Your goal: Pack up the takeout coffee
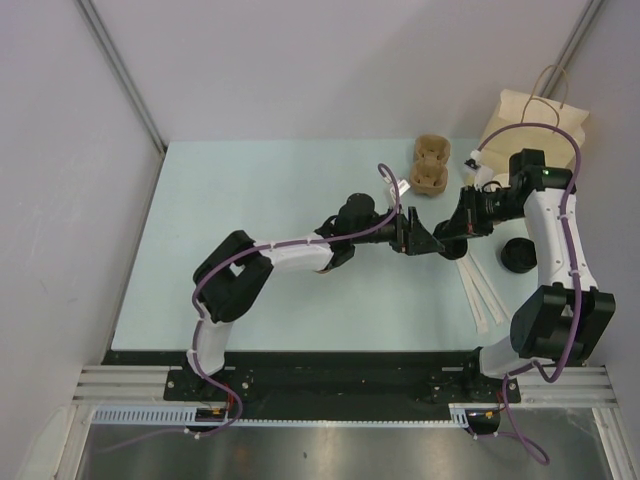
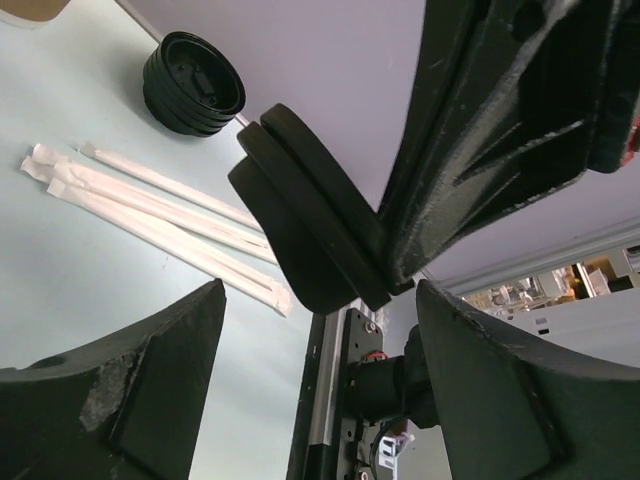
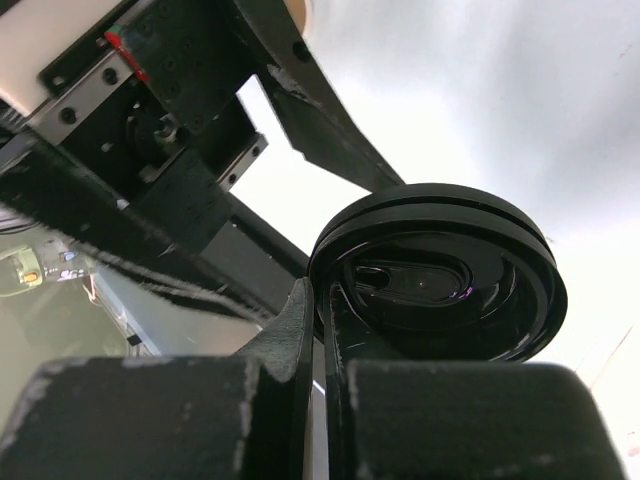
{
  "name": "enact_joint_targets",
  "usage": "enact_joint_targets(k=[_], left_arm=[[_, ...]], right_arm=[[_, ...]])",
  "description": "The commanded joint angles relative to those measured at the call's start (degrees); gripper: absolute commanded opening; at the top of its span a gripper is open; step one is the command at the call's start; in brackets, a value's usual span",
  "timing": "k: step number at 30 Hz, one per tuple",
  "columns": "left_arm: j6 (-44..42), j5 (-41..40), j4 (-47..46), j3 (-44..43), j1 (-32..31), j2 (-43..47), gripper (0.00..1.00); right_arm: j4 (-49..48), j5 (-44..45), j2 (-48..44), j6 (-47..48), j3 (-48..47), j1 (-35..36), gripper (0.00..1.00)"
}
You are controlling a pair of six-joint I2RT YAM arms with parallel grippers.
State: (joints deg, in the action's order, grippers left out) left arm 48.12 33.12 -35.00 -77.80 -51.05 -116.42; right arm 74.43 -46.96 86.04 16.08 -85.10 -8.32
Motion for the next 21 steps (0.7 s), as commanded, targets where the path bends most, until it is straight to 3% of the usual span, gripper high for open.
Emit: enact_joint_targets(k=[1, 9, 21], left_arm=[[1.36, -0.25, -4.19, -1.57, -0.37, -1.00, 0.79], [3.38, 0.01, -8.58, 0.89, -0.28, -1.18, 0.55], [4.35, 1.15, -12.02, 3.62, -0.11, -0.74, 0.39]], right_arm=[[1.42, -2.96, -2.72, -0.17, 0.37, -0.21, 0.00], [2.38, -3.75, -2.54, 0.80, 0.99, -0.91, 0.00], [2.82, -5.68, -2.37, 1.41, 0.64, -3.55, 0.00]])
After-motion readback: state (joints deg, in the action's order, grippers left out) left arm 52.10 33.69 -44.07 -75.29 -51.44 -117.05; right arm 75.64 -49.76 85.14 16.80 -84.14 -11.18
